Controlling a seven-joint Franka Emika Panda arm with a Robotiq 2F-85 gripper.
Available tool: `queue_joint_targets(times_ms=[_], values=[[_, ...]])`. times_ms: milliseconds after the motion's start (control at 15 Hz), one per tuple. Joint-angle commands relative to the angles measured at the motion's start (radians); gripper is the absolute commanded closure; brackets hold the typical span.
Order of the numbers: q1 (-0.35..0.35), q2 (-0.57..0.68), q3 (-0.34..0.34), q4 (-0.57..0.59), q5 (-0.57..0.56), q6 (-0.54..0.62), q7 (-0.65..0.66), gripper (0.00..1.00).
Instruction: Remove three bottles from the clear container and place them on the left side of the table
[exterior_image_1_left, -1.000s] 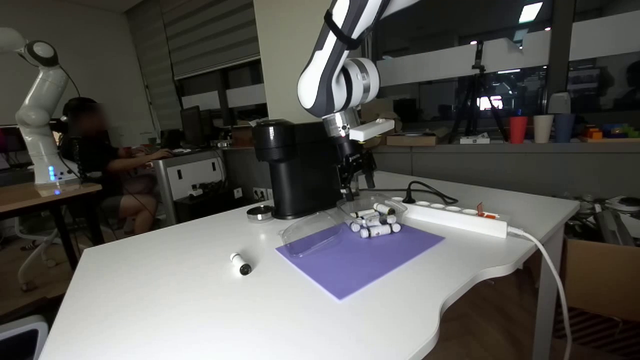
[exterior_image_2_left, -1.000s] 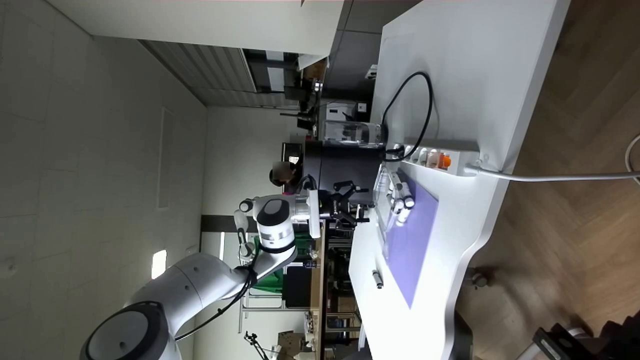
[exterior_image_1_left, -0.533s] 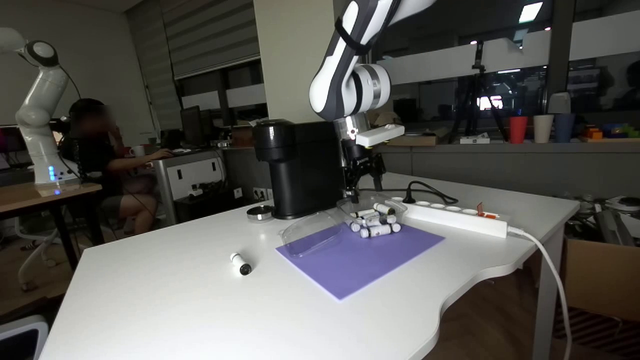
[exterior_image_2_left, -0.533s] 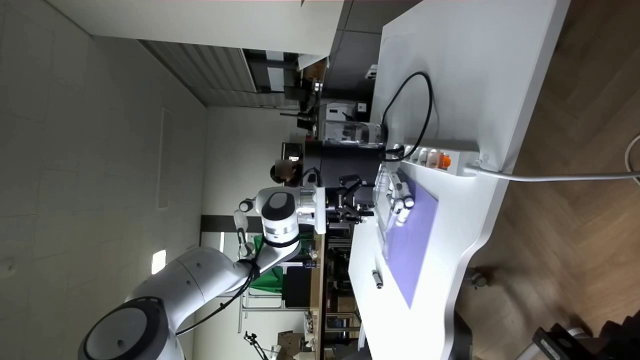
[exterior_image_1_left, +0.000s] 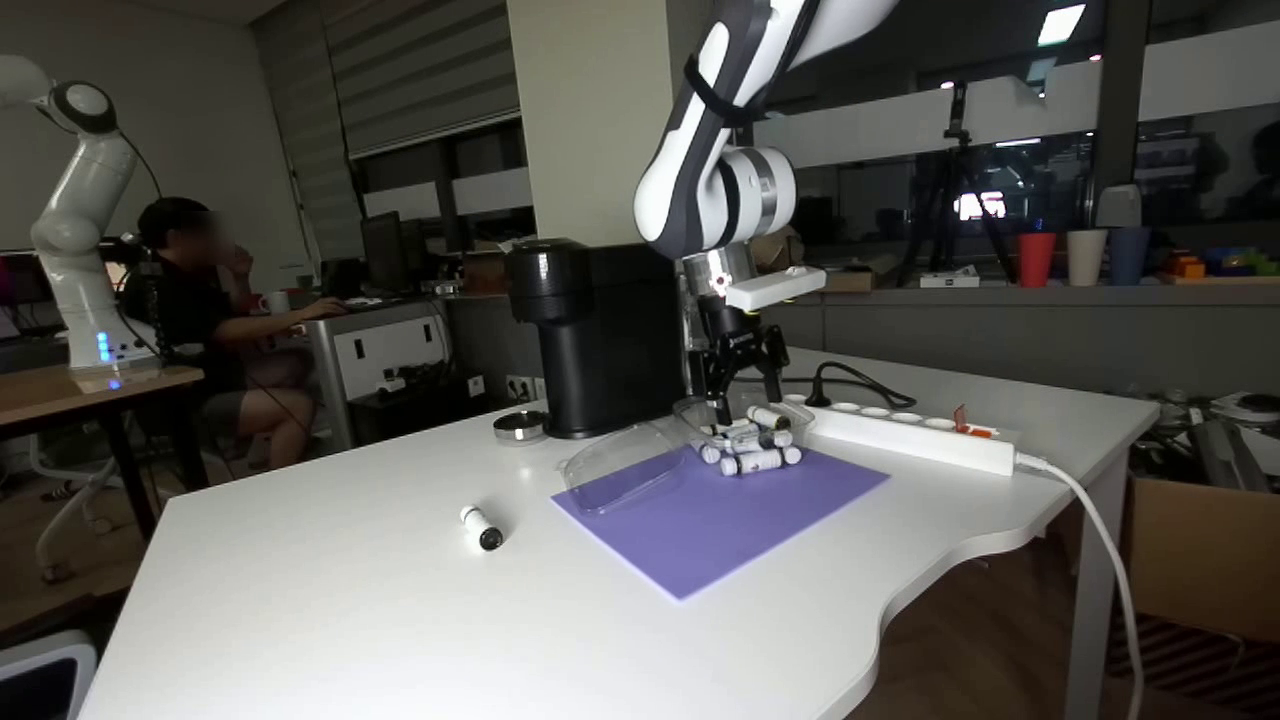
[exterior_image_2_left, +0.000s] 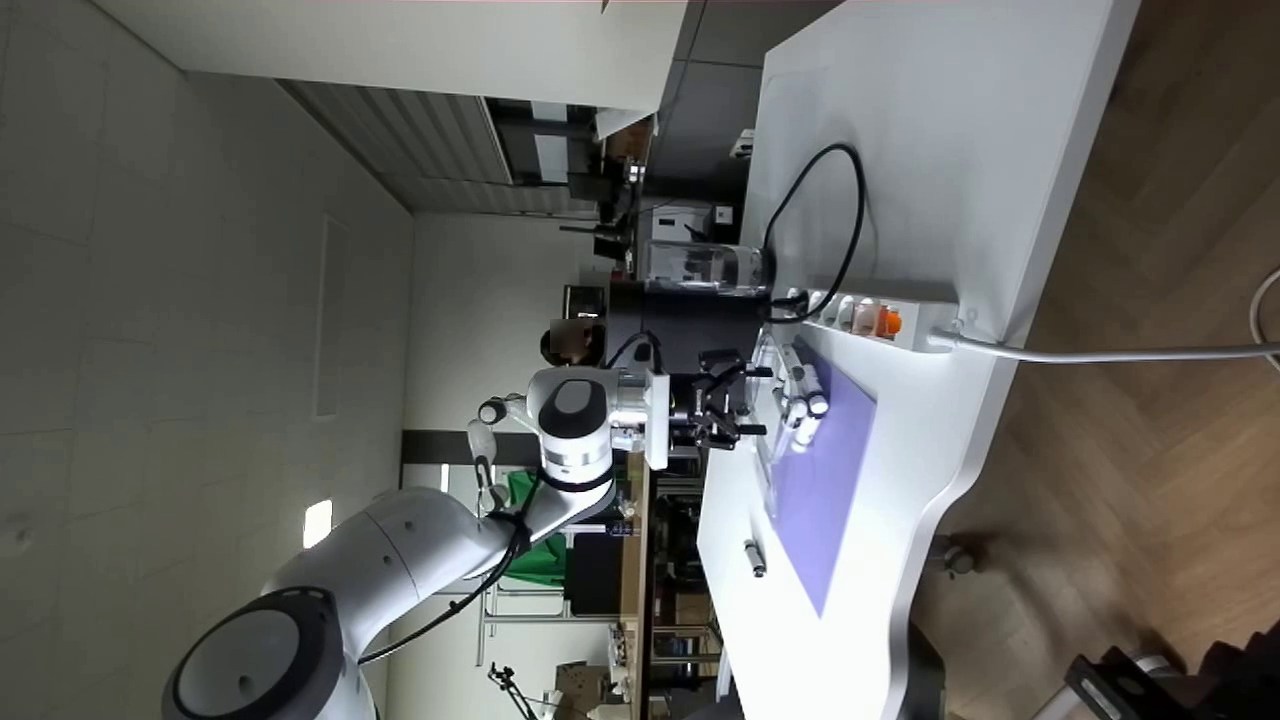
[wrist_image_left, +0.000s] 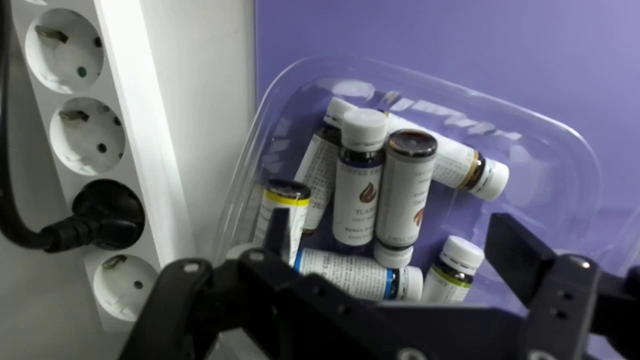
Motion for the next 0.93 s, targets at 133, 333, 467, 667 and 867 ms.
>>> queue_joint_targets(times_ms=[133,333,467,667,867], values=[[0.011,0.017,-0.013,-0.009,-0.005,-0.005,0.04,0.25],[0.01,0.022,-0.012,-0.006,-0.003,-0.007,0.04,0.43],[0.008,0.019,-0.01,-0.008,0.0,-0.007,0.04,0.55],[0.002,0.013,-0.005,-0.008,0.007,-0.009,0.032,0.76],[-0.009,0.008,0.006,-0.009,0.022,-0.014,0.021,0.92]])
